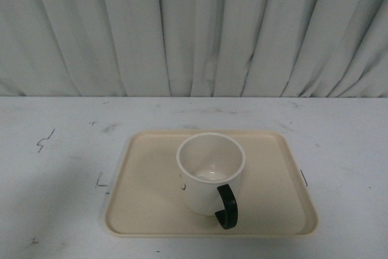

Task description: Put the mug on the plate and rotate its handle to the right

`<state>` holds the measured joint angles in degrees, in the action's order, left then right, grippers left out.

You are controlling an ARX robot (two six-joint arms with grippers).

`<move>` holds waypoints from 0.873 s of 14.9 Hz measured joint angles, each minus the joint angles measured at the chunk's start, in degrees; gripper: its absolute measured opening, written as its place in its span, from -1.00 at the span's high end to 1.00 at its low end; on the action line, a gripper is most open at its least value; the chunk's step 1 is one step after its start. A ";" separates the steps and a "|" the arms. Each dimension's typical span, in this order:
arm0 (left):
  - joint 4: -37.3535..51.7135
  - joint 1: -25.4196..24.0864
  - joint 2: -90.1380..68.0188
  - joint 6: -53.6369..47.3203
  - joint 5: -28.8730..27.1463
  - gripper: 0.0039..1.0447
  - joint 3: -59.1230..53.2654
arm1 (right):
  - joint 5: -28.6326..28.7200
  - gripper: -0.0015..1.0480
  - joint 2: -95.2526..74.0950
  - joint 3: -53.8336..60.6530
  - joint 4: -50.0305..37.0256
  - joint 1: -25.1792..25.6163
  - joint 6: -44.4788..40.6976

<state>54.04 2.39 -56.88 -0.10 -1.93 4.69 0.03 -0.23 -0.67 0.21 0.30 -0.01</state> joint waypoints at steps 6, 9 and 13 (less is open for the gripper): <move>-15.41 -2.43 16.68 0.04 1.79 0.97 -3.85 | 0.00 -0.87 0.00 0.00 0.00 0.02 0.00; -23.04 -2.43 25.27 0.04 1.79 0.97 -4.17 | 0.00 -0.87 0.00 0.00 0.00 0.02 0.00; -32.02 -2.43 34.71 0.04 1.81 0.97 -4.20 | 0.00 -0.87 0.00 0.00 0.00 0.02 0.00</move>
<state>22.02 -0.03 -22.17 -0.05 -0.12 0.49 0.03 -0.23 -0.67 0.21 0.32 -0.01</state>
